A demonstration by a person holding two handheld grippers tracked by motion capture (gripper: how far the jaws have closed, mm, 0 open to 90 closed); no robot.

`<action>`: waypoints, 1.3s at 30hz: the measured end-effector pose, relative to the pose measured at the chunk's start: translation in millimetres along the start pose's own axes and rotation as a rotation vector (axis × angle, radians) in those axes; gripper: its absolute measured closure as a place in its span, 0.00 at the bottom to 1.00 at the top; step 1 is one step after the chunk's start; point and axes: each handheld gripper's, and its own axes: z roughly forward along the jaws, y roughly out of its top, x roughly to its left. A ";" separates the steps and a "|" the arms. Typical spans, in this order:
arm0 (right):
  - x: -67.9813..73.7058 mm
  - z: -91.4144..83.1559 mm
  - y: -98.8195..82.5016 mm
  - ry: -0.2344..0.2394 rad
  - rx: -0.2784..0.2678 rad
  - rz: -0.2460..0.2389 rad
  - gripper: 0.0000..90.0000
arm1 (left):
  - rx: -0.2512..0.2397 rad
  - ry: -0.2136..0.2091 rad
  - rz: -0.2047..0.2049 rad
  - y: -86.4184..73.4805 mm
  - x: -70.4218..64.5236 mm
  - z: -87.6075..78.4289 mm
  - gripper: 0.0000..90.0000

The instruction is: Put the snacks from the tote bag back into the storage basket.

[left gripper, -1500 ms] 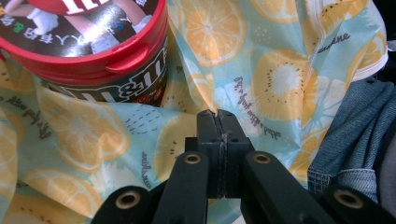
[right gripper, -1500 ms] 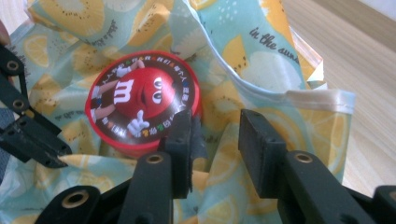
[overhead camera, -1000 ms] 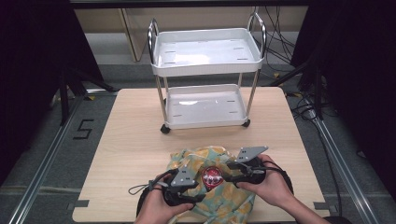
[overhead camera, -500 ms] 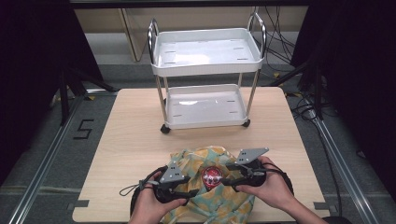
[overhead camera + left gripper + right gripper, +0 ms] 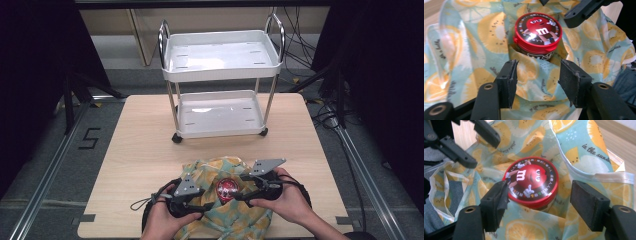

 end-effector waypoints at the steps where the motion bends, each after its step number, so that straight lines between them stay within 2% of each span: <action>1: 0.4 1.1 -0.5 -0.001 0.002 0.005 0.34 | 0.000 -0.008 0.010 -0.3 -0.9 0.8 0.54; 5: 3.9 6.8 -0.9 0.001 -0.006 0.006 0.32 | 0.009 -0.034 0.014 -3.4 -7.7 5.2 0.55; 6: 6.0 8.1 -0.5 0.002 -0.005 0.003 0.31 | 0.029 -0.026 0.025 -4.1 -7.3 5.3 0.55; 7: 6.6 8.7 -0.2 -0.002 0.001 -0.001 0.30 | 0.014 -0.031 0.013 -4.8 -9.3 6.9 0.55; 9: 9.1 11.1 0.5 0.000 0.000 0.000 0.29 | 0.037 -0.042 0.040 -5.3 -9.1 7.6 0.56; 10: 9.5 12.7 0.2 -0.003 -0.010 -0.002 0.29 | 0.038 -0.040 0.031 -5.8 -9.4 9.4 0.56; 13: 6.8 15.7 -0.6 -0.001 -0.006 -0.003 0.28 | 0.052 -0.044 0.033 -5.8 -8.7 12.8 0.57; 14: 6.6 16.4 -0.8 0.004 -0.002 0.011 0.28 | 0.055 -0.040 0.041 -5.3 -8.6 13.6 0.58; 15: 4.7 18.0 -0.8 0.008 -0.012 -0.009 0.27 | 0.052 -0.042 0.036 -5.2 -9.2 14.6 0.59; 17: 4.9 16.9 0.1 0.013 -0.001 0.021 0.27 | 0.055 -0.055 0.055 -4.2 -10.1 16.2 0.62; 19: 4.9 18.5 0.3 0.004 -0.006 0.009 0.27 | 0.052 -0.062 0.043 -4.2 -13.0 18.5 0.65; 20: 5.2 19.3 0.0 0.003 -0.001 0.006 0.27 | 0.071 -0.068 0.071 -4.1 -13.3 19.5 0.65; 23: 7.6 23.9 -1.9 0.012 0.003 0.021 0.26 | 0.069 -0.092 0.078 -4.6 -17.7 24.1 0.70; 25: 5.7 24.8 -2.2 0.003 0.010 0.005 0.26 | 0.093 -0.099 0.109 -4.0 -18.2 25.7 0.73; 29: 6.8 29.1 -2.4 0.011 0.014 -0.001 0.25 | 0.116 -0.116 0.115 -3.7 -20.5 29.9 0.81; 30: 6.9 29.7 -2.3 0.016 0.023 0.001 0.25 | 0.145 -0.132 0.157 -2.4 -18.4 30.1 0.83; 31: 7.2 31.1 -2.7 0.017 0.025 0.001 0.25 | 0.142 -0.128 0.126 -3.3 -20.6 31.8 0.85; 32: 7.3 32.1 -2.9 0.017 0.029 -0.005 0.24 | 0.136 -0.135 0.112 -3.7 -21.5 33.8 0.87; 34: 7.8 33.9 -3.3 0.012 0.032 -0.015 0.24 | 0.156 -0.138 0.122 -3.5 -21.4 34.6 0.90; 36: 10.0 35.6 -3.7 0.015 0.033 0.002 0.24 | 0.161 -0.140 0.125 -3.8 -21.6 36.1 0.92; 39: 8.7 36.6 -3.6 0.010 0.038 -0.022 0.23 | 0.170 -0.142 0.130 -4.1 -20.7 36.2 0.92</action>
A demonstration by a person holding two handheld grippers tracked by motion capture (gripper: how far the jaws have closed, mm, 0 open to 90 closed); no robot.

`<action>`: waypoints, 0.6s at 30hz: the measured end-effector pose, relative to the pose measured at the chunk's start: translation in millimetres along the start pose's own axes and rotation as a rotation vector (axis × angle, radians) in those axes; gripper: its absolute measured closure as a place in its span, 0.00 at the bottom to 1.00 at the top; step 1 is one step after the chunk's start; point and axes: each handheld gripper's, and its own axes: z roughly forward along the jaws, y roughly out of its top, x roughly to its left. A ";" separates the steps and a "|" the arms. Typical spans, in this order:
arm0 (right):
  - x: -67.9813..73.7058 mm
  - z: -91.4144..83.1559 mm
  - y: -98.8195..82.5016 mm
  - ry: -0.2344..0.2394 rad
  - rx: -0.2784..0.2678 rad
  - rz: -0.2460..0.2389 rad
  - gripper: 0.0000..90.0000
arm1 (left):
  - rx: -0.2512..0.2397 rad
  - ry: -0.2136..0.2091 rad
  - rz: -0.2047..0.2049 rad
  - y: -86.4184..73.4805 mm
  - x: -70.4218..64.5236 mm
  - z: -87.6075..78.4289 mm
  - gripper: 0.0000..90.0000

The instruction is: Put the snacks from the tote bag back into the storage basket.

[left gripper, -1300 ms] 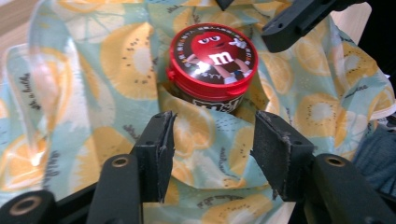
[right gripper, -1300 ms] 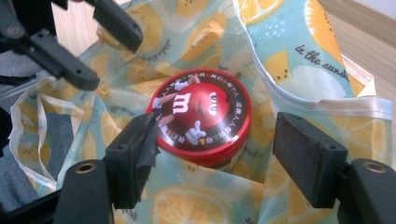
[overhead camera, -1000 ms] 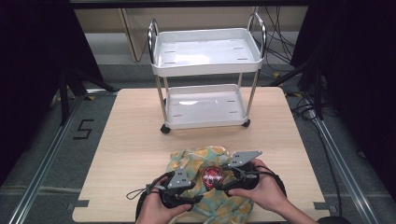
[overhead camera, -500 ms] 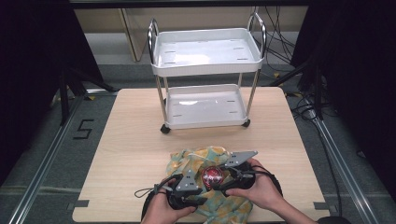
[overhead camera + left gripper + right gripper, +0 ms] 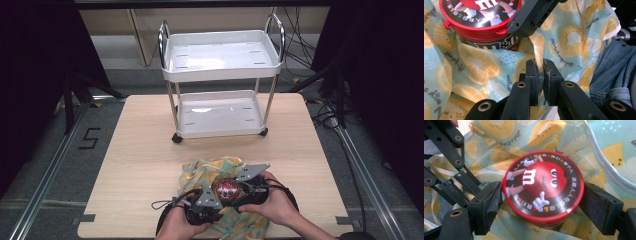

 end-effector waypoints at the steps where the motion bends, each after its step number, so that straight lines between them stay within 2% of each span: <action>1: 1.5 0.5 0.1 -0.003 -0.002 0.019 0.23 | -0.008 0.001 -0.011 -0.3 -0.5 0.6 0.92; 2: 1.1 2.0 -0.5 -0.006 0.002 0.001 0.23 | -0.007 0.000 -0.009 -0.3 -0.2 0.6 0.92; 4: 2.2 4.2 -0.8 -0.005 -0.006 0.002 0.23 | -0.006 0.001 -0.007 -0.3 -0.6 0.5 0.92; 5: 2.1 4.2 -0.8 -0.011 0.001 0.004 0.23 | 0.023 0.003 0.029 0.2 1.4 -1.3 0.92; 6: 2.5 5.9 -1.1 -0.011 -0.009 -0.001 0.23 | -0.008 0.004 -0.009 -0.2 -1.2 0.8 0.92; 8: 3.1 6.3 -1.3 -0.015 0.003 -0.005 0.23 | 0.000 0.002 0.016 0.3 0.0 0.5 0.92; 10: 3.0 8.1 -2.4 -0.019 0.002 -0.012 0.24 | -0.003 -0.006 -0.001 0.0 -1.4 1.1 0.92; 13: 2.9 9.7 -3.8 -0.024 -0.002 -0.008 0.24 | 0.000 0.001 0.002 -0.4 -2.1 1.8 0.91; 16: 3.1 11.2 -4.8 -0.028 -0.012 -0.006 0.25 | 0.014 0.002 0.026 -0.5 -1.2 2.1 0.91; 18: 3.1 11.4 -4.9 -0.027 -0.012 -0.009 0.25 | 0.011 -0.005 0.007 -1.4 -2.3 4.1 0.91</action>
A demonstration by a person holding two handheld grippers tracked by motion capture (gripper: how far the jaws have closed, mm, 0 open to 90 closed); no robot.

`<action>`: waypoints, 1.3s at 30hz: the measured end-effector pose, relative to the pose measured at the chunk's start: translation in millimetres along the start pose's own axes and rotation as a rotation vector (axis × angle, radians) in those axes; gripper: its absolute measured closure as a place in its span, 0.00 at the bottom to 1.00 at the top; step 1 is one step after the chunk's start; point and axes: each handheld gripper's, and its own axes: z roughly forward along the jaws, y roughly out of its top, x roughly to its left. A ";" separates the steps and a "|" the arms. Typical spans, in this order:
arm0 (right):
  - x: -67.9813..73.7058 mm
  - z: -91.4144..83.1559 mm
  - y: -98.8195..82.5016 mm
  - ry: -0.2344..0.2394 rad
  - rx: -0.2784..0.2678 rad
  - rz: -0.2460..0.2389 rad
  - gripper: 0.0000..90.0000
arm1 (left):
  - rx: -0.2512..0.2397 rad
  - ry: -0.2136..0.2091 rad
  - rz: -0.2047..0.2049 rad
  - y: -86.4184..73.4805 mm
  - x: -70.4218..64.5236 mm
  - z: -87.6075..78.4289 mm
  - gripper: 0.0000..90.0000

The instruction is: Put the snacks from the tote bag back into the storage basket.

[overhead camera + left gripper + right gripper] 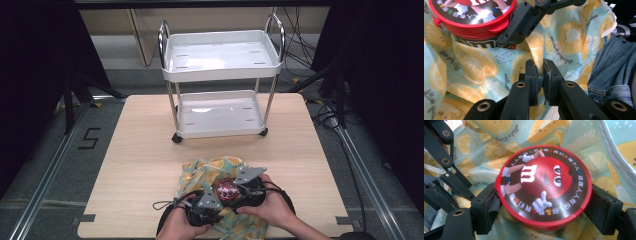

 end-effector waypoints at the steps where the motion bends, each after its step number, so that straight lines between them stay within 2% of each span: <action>1: -0.4 0.4 -0.3 -0.004 -0.001 -0.012 0.25 | 0.001 0.002 0.000 -0.1 -0.3 0.3 0.91; 6: 1.8 2.8 -1.0 0.002 -0.017 0.005 0.25 | 0.000 0.001 -0.005 -0.2 -0.6 1.2 0.90; 10: 0.1 4.0 -1.7 -0.009 -0.024 -0.027 0.25 | 0.000 0.003 -0.005 -0.4 -0.4 1.2 0.90; 11: 0.6 3.9 -1.7 -0.010 -0.027 -0.022 0.26 | 0.001 0.005 -0.003 -0.4 -0.3 1.2 0.90; 13: 0.7 3.6 -1.9 -0.014 -0.025 -0.052 0.28 | 0.010 0.009 0.021 -0.3 1.8 0.6 0.90; 14: 0.9 2.8 -2.0 -0.019 -0.026 -0.041 0.29 | 0.010 0.007 0.015 -0.4 1.5 0.6 0.90; 20: 2.3 2.1 -2.1 -0.022 -0.035 -0.046 0.29 | 0.010 0.011 0.019 -0.7 1.6 0.5 0.89; 21: 2.3 2.0 -2.0 -0.021 -0.033 -0.053 0.29 | 0.008 0.009 0.004 -1.2 1.2 1.1 0.89; 22: 1.5 1.3 -1.8 -0.022 -0.030 -0.065 0.29 | 0.012 0.005 0.008 -1.2 1.9 1.2 0.89; 25: 2.3 0.2 -0.6 -0.020 -0.050 -0.056 0.29 | 0.006 0.015 -0.001 -1.5 1.4 1.1 0.89; 26: 1.6 -1.5 0.2 -0.022 -0.047 -0.059 0.29 | 0.007 0.016 0.000 -1.5 1.6 1.0 0.89; 27: 0.6 -2.3 1.0 -0.023 -0.052 -0.076 0.29 | 0.009 0.018 0.020 -1.0 2.7 0.6 0.89; 28: 1.1 -3.0 1.2 -0.016 -0.049 -0.059 0.29 | 0.008 0.019 0.016 -1.1 2.7 0.5 0.89; 29: 0.9 -3.5 1.7 -0.018 -0.052 -0.063 0.29 | 0.008 0.022 0.007 -1.3 2.3 0.6 0.88; 30: 1.2 -4.1 2.0 -0.017 -0.055 -0.057 0.29 | 0.008 0.024 0.020 -1.0 3.1 0.1 0.88; 31: 1.0 -4.1 2.3 -0.011 -0.063 -0.062 0.29 | 0.000 0.023 -0.002 -1.4 2.0 0.3 0.88; 32: 0.3 -6.0 3.4 -0.006 -0.056 -0.079 0.29 | -0.002 0.021 -0.006 -1.5 2.3 0.2 0.88; 33: 0.9 -8.2 4.5 0.003 -0.054 -0.065 0.29 | -0.003 0.027 -0.005 -1.5 2.5 -0.3 0.88; 34: 0.9 -9.3 5.5 0.000 -0.060 -0.074 0.29 | -0.001 0.028 0.003 -1.4 3.3 -0.7 0.88; 35: 0.8 -9.5 6.0 0.003 -0.067 -0.082 0.29 | 0.027 0.030 0.034 -1.2 5.7 -3.1 0.87; 36: 0.9 -11.5 7.3 0.011 -0.073 -0.080 0.29 | -0.004 0.034 -0.001 -1.6 3.6 -1.4 0.87; 37: -0.1 -13.2 8.3 0.017 -0.062 -0.093 0.29 | -0.001 0.030 0.004 -1.5 4.3 -1.9 0.87; 38: -0.7 -14.8 9.2 0.017 -0.066 -0.098 0.29 | 0.032 0.034 0.047 -1.2 6.7 -4.8 0.87; 39: -1.7 -14.9 10.2 0.022 -0.086 -0.105 0.29 | 0.032 0.036 0.047 -1.3 6.7 -5.1 0.86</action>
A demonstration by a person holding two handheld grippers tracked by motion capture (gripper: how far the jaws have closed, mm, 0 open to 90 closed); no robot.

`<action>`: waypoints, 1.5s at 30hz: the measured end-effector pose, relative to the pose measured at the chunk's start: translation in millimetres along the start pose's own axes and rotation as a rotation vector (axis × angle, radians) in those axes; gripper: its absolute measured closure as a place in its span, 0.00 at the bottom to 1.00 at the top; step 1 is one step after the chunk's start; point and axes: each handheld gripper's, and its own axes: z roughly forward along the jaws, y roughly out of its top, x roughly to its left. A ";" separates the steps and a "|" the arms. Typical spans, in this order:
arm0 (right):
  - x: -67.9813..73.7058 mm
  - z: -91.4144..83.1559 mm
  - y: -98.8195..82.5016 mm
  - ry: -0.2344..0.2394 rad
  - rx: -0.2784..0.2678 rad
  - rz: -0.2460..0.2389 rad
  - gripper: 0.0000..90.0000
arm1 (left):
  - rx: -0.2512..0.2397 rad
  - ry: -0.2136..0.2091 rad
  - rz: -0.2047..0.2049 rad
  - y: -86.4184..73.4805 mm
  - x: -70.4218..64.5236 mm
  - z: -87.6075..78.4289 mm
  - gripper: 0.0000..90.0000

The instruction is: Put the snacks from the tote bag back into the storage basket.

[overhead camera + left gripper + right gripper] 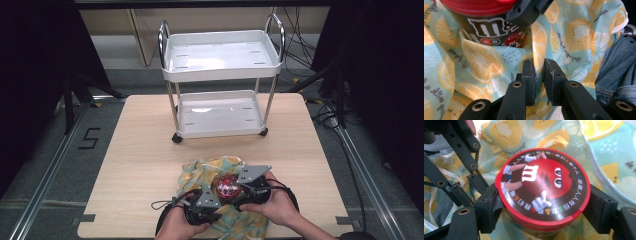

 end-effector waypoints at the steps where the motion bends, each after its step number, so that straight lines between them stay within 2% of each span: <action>1: -0.3 -1.1 0.8 0.008 0.005 0.000 0.29 | -0.005 -0.005 -0.003 0.0 0.1 0.1 0.86; 2: -0.2 -2.5 1.6 0.006 0.007 0.003 0.29 | -0.030 0.002 -0.032 -0.3 -1.6 1.0 0.85; 3: -1.2 -3.4 2.3 0.014 0.007 0.003 0.29 | -0.033 0.010 -0.034 -0.4 -1.4 0.5 0.85; 4: -1.2 -3.2 2.5 0.012 -0.006 0.000 0.29 | -0.006 0.009 -0.001 -0.3 1.4 -2.5 0.85; 12: -2.2 -13.5 8.0 0.035 -0.017 -0.007 0.29 | -0.036 0.025 -0.019 -1.5 4.5 -9.5 0.82; 13: -1.6 -14.5 8.4 0.033 -0.025 0.002 0.29 | -0.025 0.033 -0.003 -1.4 5.8 -11.1 0.82; 14: -2.7 -16.1 9.3 0.033 -0.022 -0.009 0.29 | -0.068 0.043 -0.051 -1.7 3.2 -9.3 0.82; 15: -2.7 -16.3 9.6 0.032 -0.031 -0.015 0.29 | -0.072 0.028 -0.054 -1.6 3.6 -9.5 0.81; 16: -3.4 -17.9 10.3 0.040 -0.024 -0.019 0.29 | -0.076 0.050 -0.046 -1.8 3.8 -10.8 0.81; 17: -3.0 -17.7 10.5 0.030 -0.041 -0.010 0.29 | -0.078 0.045 -0.056 -2.0 3.6 -11.4 0.80; 18: -3.3 -18.9 11.0 0.029 -0.034 -0.015 0.29 | -0.083 0.055 -0.052 -2.4 3.6 -12.9 0.79; 20: -4.1 -19.9 11.4 0.023 -0.052 -0.013 0.29 | -0.096 0.055 -0.065 -3.3 2.3 -14.8 0.78; 21: -4.8 -21.9 12.3 0.025 -0.042 -0.026 0.29 | -0.092 0.051 -0.059 -3.5 2.5 -16.5 0.78; 25: -4.5 -24.1 14.1 0.018 -0.066 -0.015 0.29 | -0.108 0.063 -0.072 -4.9 1.3 -21.5 0.78; 28: -4.4 -27.5 15.8 0.011 -0.067 -0.016 0.29 | -0.096 0.069 -0.068 -6.4 1.8 -24.4 0.76; 30: -5.0 -30.3 17.0 0.014 -0.064 -0.015 0.29 | -0.104 0.075 -0.079 -7.8 1.1 -26.3 0.74; 32: -5.2 -30.2 17.5 0.005 -0.084 -0.012 0.29 | -0.114 0.081 -0.092 -8.3 0.7 -29.7 0.72; 33: -6.6 -31.4 18.3 0.020 -0.081 -0.017 0.29 | -0.119 0.088 -0.091 -8.3 1.3 -30.8 0.69; 34: -7.0 -31.1 18.2 0.011 -0.090 -0.019 0.29 | -0.124 0.092 -0.092 -8.2 1.6 -32.6 0.67; 35: -8.1 -33.7 18.9 0.011 -0.076 -0.014 0.29 | -0.136 0.090 -0.096 -7.8 1.1 -33.8 0.64; 36: -7.5 -33.1 18.8 0.003 -0.091 -0.003 0.29 | -0.141 0.104 -0.088 -7.3 2.2 -36.7 0.62; 37: -9.5 -35.1 20.0 0.012 -0.080 -0.020 0.29 | -0.155 0.104 -0.102 -7.0 1.9 -38.2 0.60; 39: -9.8 -36.6 21.0 0.002 -0.088 -0.007 0.29 | -0.165 0.103 -0.108 -6.4 2.8 -41.1 0.57; 40: -10.6 -38.2 21.7 0.000 -0.079 -0.016 0.29 | -0.162 0.120 -0.111 -5.9 3.5 -44.0 0.56; 41: -10.0 -38.5 22.8 0.006 -0.086 -0.007 0.29 | -0.178 0.115 -0.118 -5.9 3.7 -44.6 0.55; 42: -11.4 -38.5 23.6 -0.009 -0.098 -0.023 0.29 | -0.183 0.123 -0.122 -5.6 4.7 -47.2 0.55; 43: -11.7 -40.3 25.0 -0.004 -0.090 -0.010 0.29 | -0.194 0.124 -0.131 -5.4 5.0 -49.0 0.54; 44: -12.3 -40.4 26.3 -0.009 -0.102 -0.025 0.29 | -0.205 0.129 -0.138 -5.3 5.3 -51.2 0.54; 45: -11.1 -41.4 27.2 0.001 -0.092 -0.006 0.29 | -0.215 0.138 -0.146 -5.1 5.4 -52.1 0.54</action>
